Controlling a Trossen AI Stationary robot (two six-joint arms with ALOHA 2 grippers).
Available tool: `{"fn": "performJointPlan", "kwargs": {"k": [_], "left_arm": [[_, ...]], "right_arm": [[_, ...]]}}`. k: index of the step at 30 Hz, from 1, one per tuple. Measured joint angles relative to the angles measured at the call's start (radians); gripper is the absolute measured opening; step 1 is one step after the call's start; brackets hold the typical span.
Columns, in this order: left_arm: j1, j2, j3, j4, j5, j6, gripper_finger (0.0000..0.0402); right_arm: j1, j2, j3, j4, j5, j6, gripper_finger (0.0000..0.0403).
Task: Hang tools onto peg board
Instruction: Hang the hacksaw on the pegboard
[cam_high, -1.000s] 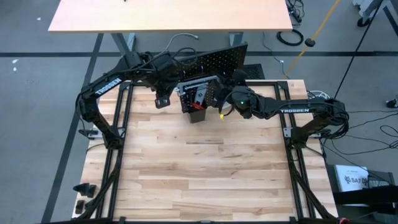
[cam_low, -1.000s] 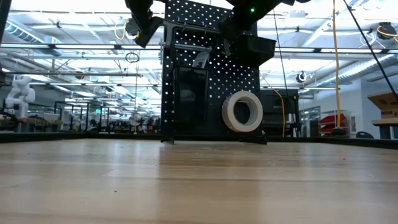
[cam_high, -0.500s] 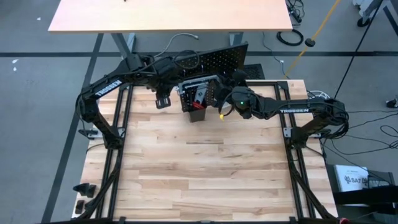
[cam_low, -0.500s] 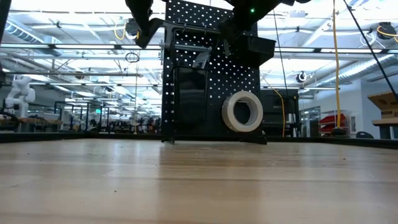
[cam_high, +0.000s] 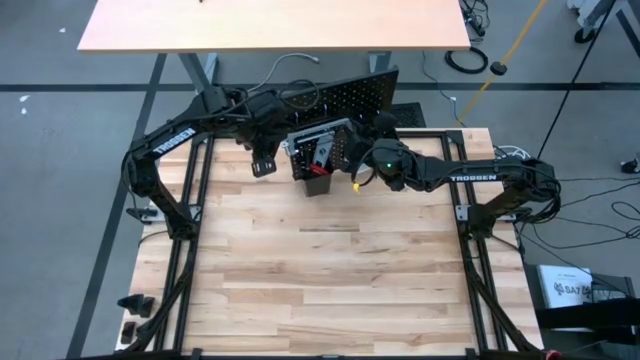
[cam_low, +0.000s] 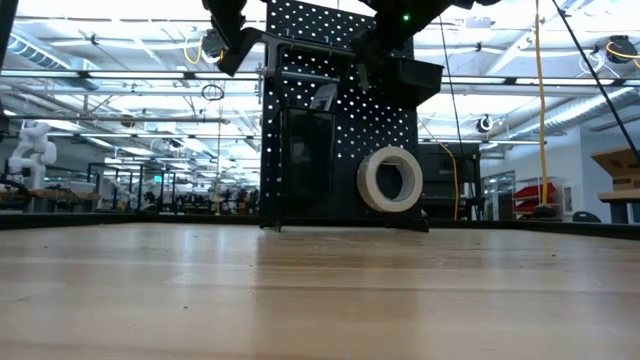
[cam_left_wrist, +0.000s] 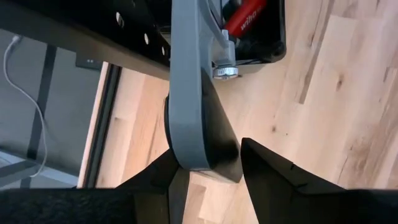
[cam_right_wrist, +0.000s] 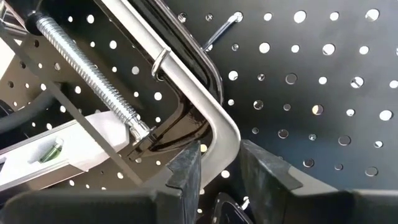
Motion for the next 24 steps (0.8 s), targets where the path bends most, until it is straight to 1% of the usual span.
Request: {"fn": "performJointPlan", "kwargs": {"k": [11, 24], "left_arm": [[0.000, -0.086, 0.000, 0.000, -0.005, -0.017, 0.0144], [0.000, -0.130, 0.000, 0.000, -0.036, -0.019, 0.0144]], "right_arm": [[0.000, 0.000, 0.000, 0.001, -0.002, 0.000, 0.0103], [0.000, 0.000, 0.000, 0.002, 0.001, 0.008, 0.0103]]}}
